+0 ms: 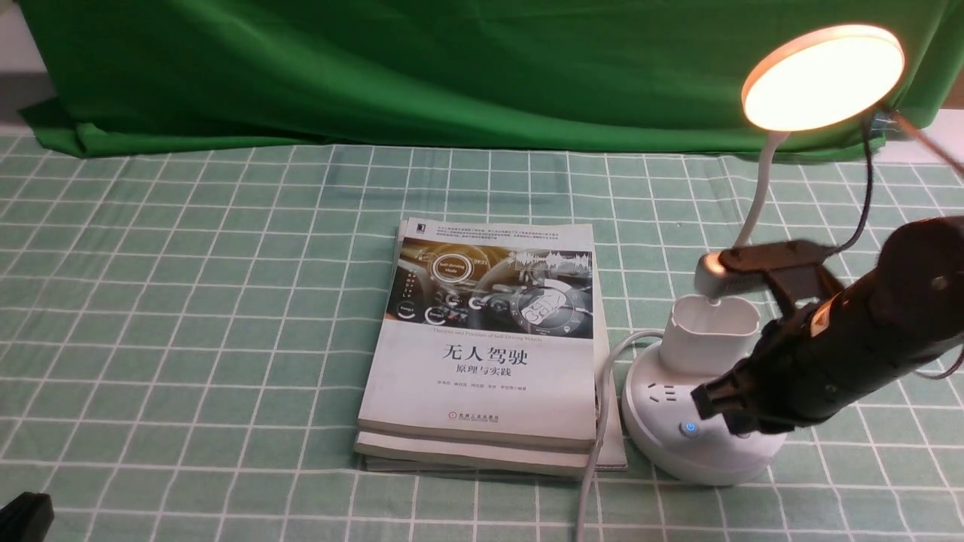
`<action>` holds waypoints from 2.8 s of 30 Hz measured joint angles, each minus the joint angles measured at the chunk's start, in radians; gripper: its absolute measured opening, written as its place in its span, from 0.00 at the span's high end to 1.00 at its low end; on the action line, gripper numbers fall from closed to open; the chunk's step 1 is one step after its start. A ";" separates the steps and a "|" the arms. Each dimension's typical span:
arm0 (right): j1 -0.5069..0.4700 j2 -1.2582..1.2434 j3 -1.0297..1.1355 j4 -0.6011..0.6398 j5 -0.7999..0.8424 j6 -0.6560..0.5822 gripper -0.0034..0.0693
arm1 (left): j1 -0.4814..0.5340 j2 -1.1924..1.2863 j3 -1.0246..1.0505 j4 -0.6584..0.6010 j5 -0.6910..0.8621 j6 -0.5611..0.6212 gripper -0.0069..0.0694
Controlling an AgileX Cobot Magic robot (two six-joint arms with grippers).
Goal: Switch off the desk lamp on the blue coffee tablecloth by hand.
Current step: 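Press the power button on the lamp base to turn the lamp off with the right gripper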
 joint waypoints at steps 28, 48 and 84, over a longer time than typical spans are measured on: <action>0.000 0.037 -0.016 -0.098 0.001 0.085 0.90 | 0.000 0.000 0.000 0.000 0.000 0.000 0.91; 0.000 -0.033 -0.012 -0.097 -0.008 0.085 0.90 | 0.000 0.000 0.000 0.000 0.000 0.000 0.91; 0.000 0.038 -0.016 -0.092 -0.021 0.095 0.90 | 0.000 0.000 0.000 0.001 0.000 0.000 0.91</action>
